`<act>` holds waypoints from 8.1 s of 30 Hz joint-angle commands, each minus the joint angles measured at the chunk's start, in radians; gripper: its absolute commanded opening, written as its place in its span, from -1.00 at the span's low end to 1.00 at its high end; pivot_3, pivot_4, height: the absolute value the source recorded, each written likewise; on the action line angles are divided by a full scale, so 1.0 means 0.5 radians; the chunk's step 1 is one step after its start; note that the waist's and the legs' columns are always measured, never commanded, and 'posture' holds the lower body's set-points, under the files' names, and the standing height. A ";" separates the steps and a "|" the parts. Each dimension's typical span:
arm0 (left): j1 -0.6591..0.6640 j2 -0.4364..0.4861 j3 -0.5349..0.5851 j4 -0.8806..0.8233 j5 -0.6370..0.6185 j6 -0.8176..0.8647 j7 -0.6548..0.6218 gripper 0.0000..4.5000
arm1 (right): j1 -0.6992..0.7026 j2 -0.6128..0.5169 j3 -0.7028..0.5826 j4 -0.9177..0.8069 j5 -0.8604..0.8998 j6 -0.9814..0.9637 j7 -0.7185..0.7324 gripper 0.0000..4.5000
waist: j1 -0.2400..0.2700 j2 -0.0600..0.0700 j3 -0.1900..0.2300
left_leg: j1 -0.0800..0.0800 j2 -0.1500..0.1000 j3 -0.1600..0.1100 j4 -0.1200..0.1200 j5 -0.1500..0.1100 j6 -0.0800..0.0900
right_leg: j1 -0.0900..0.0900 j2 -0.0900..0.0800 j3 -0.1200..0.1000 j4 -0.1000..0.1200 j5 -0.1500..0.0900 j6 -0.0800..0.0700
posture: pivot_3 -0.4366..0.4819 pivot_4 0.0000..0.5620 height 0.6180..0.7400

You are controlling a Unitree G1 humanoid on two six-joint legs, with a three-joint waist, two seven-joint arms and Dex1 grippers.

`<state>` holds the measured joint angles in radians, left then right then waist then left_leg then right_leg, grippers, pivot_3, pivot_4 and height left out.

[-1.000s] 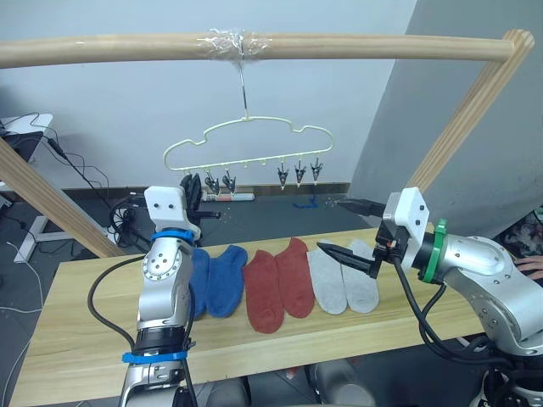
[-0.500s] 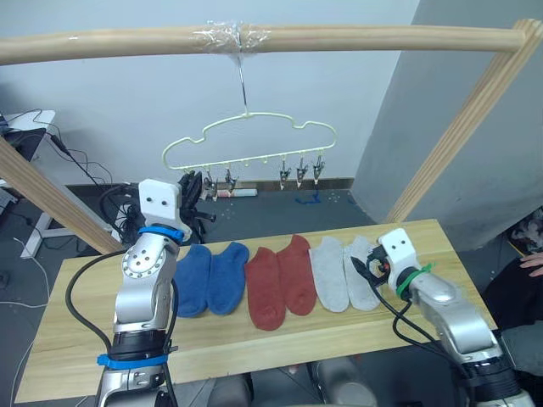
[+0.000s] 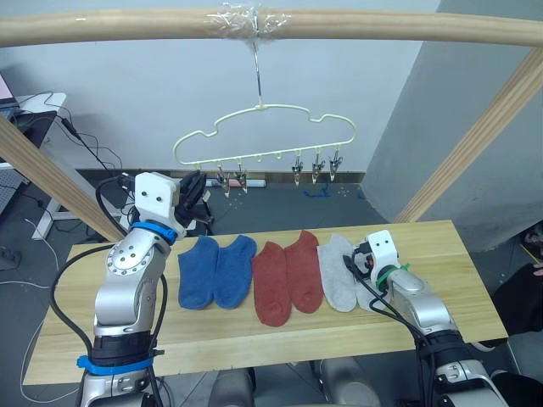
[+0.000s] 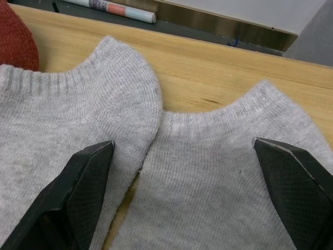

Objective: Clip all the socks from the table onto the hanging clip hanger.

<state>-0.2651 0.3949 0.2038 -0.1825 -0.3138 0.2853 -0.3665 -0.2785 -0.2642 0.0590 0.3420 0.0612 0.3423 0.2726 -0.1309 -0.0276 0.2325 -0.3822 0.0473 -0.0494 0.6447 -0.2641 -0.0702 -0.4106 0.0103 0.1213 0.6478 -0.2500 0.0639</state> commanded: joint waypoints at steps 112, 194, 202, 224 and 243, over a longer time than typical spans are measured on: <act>0.108 0.128 0.136 -0.242 -0.604 0.473 -0.234 -0.80 | -0.860 0.649 0.663 -0.348 0.028 0.026 0.868 -1.00 | 0.070 0.000 0.002 | -0.028 0.001 -0.013 0.001 0.001 -0.001 | -0.025 -0.003 -0.017 0.008 0.005 -0.009 | -0.14 -0.25 1.00; 0.265 -0.460 -0.327 -0.207 0.368 -0.393 0.335 -0.51 | -0.378 -0.470 0.156 -1.874 0.542 0.803 0.782 -0.07 | 0.086 -0.004 0.036 | -0.029 -0.002 -0.013 0.005 0.001 -0.002 | -0.027 -0.005 -0.018 0.018 -0.001 -0.002 | -0.31 -0.08 1.00; 0.163 -0.497 -0.343 -0.086 0.350 -0.457 0.291 -0.51 | -0.388 -0.465 0.163 -1.881 0.547 0.813 0.767 -0.07 | 0.084 -0.004 0.036 | -0.030 -0.002 -0.013 0.004 0.001 -0.002 | -0.027 -0.005 -0.017 0.016 0.003 -0.009 | -0.32 -0.09 1.00; -0.007 -0.529 -0.316 -0.045 0.429 -0.459 0.478 0.00 | -0.372 -0.465 0.146 -1.867 0.629 0.743 0.802 -0.07 | 0.084 -0.004 0.036 | -0.031 -0.002 -0.013 0.004 0.001 -0.002 | -0.027 -0.005 -0.018 0.016 0.001 -0.005 | -0.32 -0.09 1.00; -0.058 -0.539 -0.335 0.034 0.446 -0.471 0.452 -0.84 | -0.372 -0.476 0.143 -1.865 0.676 0.728 0.814 -0.07 | 0.085 -0.004 0.037 | -0.031 -0.002 -0.013 0.004 0.001 -0.002 | -0.027 -0.005 -0.018 0.015 0.001 -0.005 | -0.33 -0.09 1.00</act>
<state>-0.2835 0.1280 0.0432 -0.1504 -0.0950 0.0641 -0.1407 -0.4576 -0.4986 0.1495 -0.5642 0.3791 0.7253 0.6756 -0.0884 -0.0299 0.2507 -0.3977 0.0463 -0.0560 0.6466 -0.2634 -0.0710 -0.4241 0.0078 0.1123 0.6551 -0.2497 0.0615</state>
